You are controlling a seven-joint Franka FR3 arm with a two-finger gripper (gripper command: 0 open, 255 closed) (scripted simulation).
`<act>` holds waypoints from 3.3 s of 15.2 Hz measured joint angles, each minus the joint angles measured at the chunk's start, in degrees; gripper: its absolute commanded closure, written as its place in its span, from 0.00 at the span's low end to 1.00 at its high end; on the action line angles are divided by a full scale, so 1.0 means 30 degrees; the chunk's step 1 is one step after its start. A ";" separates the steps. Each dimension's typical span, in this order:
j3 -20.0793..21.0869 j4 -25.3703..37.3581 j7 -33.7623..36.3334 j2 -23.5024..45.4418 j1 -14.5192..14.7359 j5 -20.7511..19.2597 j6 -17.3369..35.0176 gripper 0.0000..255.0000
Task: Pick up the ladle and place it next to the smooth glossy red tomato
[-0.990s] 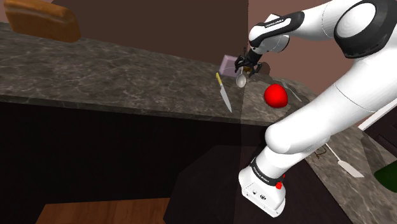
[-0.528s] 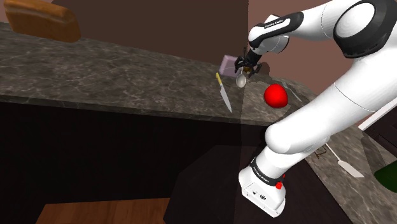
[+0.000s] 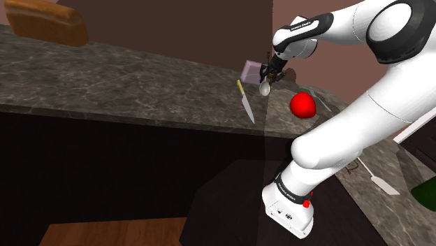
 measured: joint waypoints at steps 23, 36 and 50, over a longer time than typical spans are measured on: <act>0.0267 0.3906 0.0316 -0.1290 0.0032 -0.0281 -0.5158 1.00; 0.0300 0.7447 0.0241 -0.1091 0.0074 -0.0189 -0.8505 1.00; 0.0261 1.2174 0.0107 -0.0109 0.0127 0.0059 -1.2274 1.00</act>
